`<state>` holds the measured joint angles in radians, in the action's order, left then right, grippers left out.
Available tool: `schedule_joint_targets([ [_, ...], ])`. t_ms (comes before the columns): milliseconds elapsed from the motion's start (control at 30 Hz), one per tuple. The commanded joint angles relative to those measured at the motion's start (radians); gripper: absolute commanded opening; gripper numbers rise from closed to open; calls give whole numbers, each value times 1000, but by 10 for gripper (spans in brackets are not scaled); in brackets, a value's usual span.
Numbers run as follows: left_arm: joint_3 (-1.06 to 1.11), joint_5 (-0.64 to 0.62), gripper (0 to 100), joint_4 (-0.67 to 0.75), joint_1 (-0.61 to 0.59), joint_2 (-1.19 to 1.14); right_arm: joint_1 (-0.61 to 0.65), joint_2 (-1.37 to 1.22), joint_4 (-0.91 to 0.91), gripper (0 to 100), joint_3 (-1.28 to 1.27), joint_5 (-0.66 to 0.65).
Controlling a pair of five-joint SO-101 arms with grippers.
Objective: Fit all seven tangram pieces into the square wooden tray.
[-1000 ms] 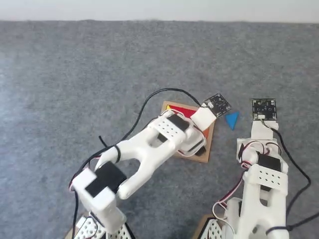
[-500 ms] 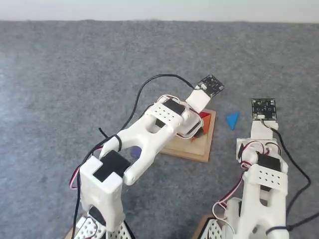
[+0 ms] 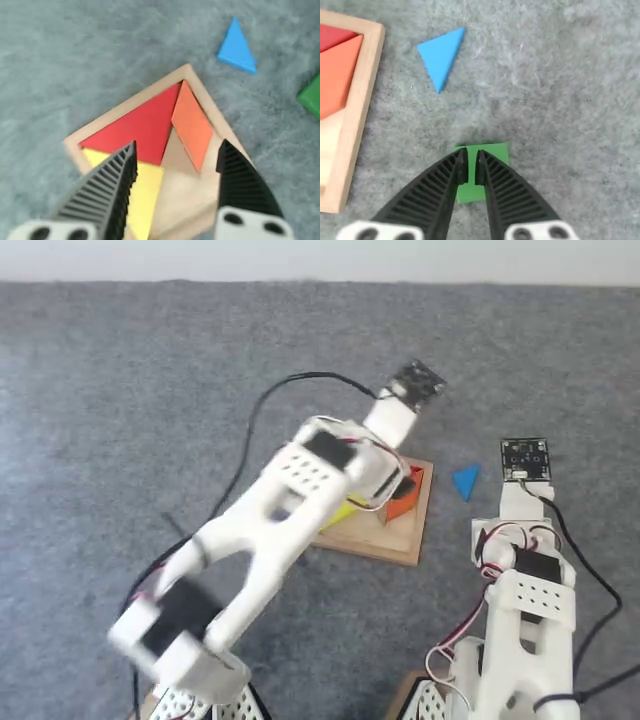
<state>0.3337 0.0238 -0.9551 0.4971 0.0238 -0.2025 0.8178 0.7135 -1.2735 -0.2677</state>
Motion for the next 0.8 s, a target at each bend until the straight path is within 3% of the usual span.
schedule_joint_targets([
  [0, 119, -75, 255, -9, -95, 255, 44, -18, 64, 46, 75, -55],
  [167, 289, -109, 255, -35, -345, 377, 22, -128, 191, 51, 169, -114],
  [300, 355, -106, 256, -46, -503, 410, -56, -185, 234, 125, 255, -112],
  [467, 460, -106, 256, 11, -563, 417, -91, -193, 415, 217, 368, -147],
  [767, 530, -104, 256, 75, -652, 419, -44, -315, 257, 227, 278, -161],
])
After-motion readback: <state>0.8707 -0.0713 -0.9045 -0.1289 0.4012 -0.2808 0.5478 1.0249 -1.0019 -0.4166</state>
